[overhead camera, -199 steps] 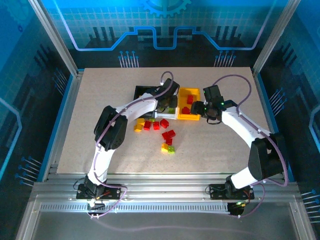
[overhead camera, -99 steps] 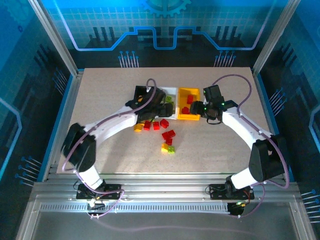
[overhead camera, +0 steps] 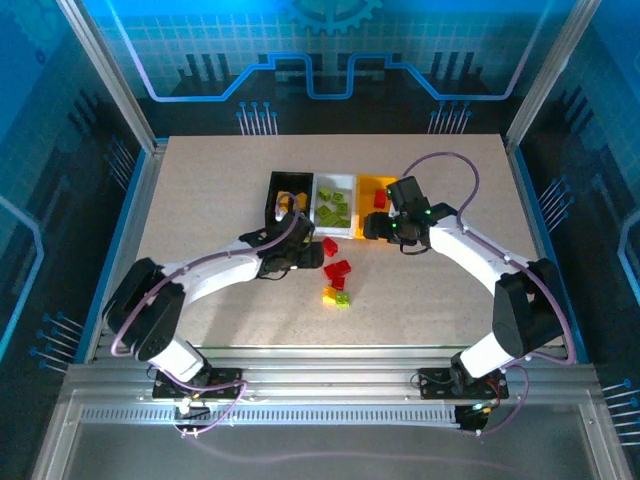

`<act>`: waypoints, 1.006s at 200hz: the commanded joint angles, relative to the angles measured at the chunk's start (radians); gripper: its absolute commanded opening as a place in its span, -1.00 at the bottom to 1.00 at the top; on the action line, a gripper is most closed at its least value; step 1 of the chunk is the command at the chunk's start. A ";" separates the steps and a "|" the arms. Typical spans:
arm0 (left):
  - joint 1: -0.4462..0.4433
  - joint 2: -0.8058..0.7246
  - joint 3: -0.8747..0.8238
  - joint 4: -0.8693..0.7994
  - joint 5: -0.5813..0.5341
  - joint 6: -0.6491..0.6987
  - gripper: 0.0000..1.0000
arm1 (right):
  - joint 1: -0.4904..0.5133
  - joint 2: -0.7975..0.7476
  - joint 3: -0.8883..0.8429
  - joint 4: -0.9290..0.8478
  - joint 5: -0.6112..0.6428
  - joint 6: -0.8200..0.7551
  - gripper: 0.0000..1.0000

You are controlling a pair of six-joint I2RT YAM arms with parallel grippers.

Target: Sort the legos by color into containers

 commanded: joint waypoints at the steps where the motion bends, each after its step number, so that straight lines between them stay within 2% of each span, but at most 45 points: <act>1: 0.003 0.079 0.073 0.080 0.017 0.011 0.56 | 0.010 -0.017 0.001 -0.012 0.033 -0.003 0.43; 30: 0.007 0.172 0.133 0.068 -0.002 0.021 0.32 | -0.004 -0.038 -0.017 -0.015 0.039 -0.006 0.43; 60: 0.012 0.213 0.147 0.043 -0.049 0.023 0.18 | -0.017 -0.050 -0.036 -0.006 0.029 -0.007 0.43; 83: 0.012 0.225 0.144 0.029 -0.074 0.022 0.07 | -0.020 -0.053 -0.040 0.000 0.027 -0.007 0.43; 114: 0.011 0.246 0.143 0.023 -0.070 0.017 -0.23 | -0.029 -0.056 -0.040 0.003 0.024 -0.001 0.43; 138: 0.009 0.206 0.138 0.008 -0.067 0.008 -0.43 | -0.039 -0.071 -0.044 0.001 0.027 0.001 0.43; 173: -0.042 0.091 0.185 -0.016 -0.031 0.013 -0.43 | -0.076 -0.120 -0.078 0.003 0.043 0.022 0.43; 201: -0.106 0.137 0.332 -0.004 0.029 0.016 -0.41 | -0.130 -0.187 -0.143 0.010 0.064 0.056 0.43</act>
